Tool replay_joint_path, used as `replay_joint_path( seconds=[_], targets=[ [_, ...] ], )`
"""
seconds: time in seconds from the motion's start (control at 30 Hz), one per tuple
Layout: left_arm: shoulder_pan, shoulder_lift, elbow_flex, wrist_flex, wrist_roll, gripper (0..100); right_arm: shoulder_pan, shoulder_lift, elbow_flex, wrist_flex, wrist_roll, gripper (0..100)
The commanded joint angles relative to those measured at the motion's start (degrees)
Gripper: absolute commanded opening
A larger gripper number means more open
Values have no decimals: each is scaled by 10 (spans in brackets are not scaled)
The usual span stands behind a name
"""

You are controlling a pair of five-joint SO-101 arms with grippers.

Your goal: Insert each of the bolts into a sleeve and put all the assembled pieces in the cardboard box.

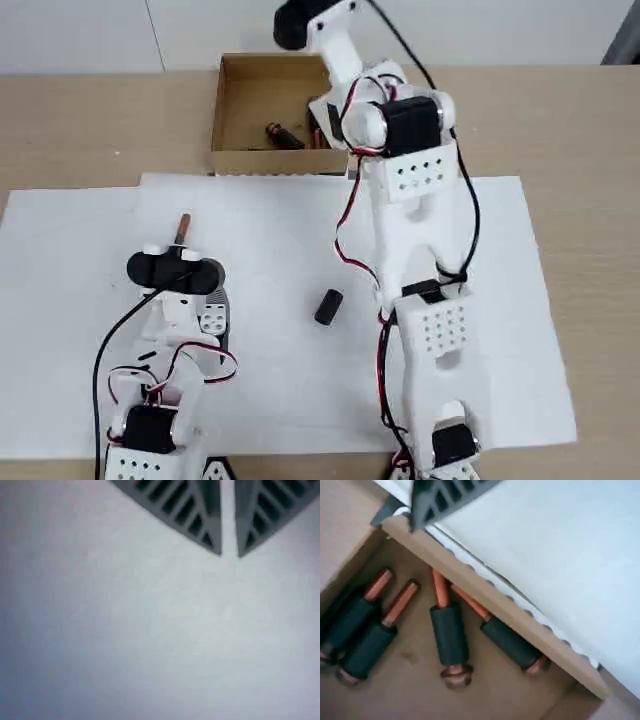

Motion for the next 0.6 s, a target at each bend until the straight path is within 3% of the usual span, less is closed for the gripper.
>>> replay_joint_path(
  seconds=[0.0,0.57],
  targets=[
    [-7,-5,-2,4,7,6,-1,-102,61,3,-29,125],
    [-25,-5,-2,4,18,6,-22,-436,600,-1,-243,125]
  ],
)
